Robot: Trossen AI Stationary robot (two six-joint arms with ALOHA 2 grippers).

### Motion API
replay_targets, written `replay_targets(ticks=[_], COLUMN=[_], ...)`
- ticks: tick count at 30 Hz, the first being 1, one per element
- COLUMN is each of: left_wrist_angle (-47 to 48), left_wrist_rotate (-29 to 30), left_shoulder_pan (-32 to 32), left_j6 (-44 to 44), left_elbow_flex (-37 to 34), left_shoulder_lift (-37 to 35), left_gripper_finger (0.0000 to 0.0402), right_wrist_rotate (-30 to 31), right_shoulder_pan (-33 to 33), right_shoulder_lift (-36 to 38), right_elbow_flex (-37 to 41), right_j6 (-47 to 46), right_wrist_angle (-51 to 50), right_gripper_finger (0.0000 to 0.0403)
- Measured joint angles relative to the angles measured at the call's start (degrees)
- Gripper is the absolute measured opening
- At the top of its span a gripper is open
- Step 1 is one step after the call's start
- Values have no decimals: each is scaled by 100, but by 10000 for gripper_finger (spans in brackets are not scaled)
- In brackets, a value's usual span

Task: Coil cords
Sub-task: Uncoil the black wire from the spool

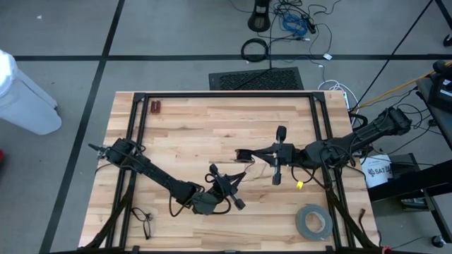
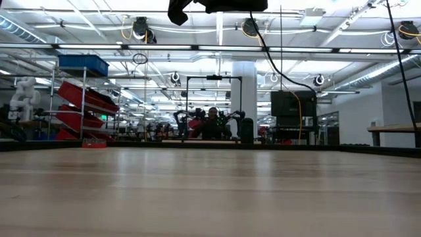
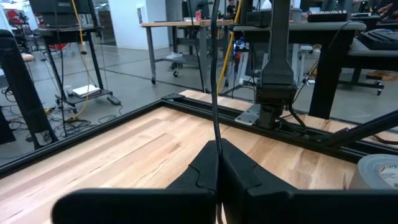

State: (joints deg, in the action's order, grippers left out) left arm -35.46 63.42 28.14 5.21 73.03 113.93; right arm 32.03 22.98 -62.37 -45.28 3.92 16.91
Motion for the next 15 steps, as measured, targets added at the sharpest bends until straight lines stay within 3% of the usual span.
replay_targets(ticks=[8,15], left_wrist_angle=[1,2], left_wrist_rotate=[-87,-862], left_shoulder_pan=[90,70], left_j6=[0,-9], left_elbow_flex=[27,351], left_shoulder_lift=[0,2], left_gripper_finger=[4,3], right_wrist_rotate=[11,587], right_shoulder_pan=[0,-4], right_shoulder_lift=[0,-14], right_elbow_flex=[0,0], right_j6=[0,2], right_wrist_angle=[-23,-164], right_gripper_finger=[0,0])
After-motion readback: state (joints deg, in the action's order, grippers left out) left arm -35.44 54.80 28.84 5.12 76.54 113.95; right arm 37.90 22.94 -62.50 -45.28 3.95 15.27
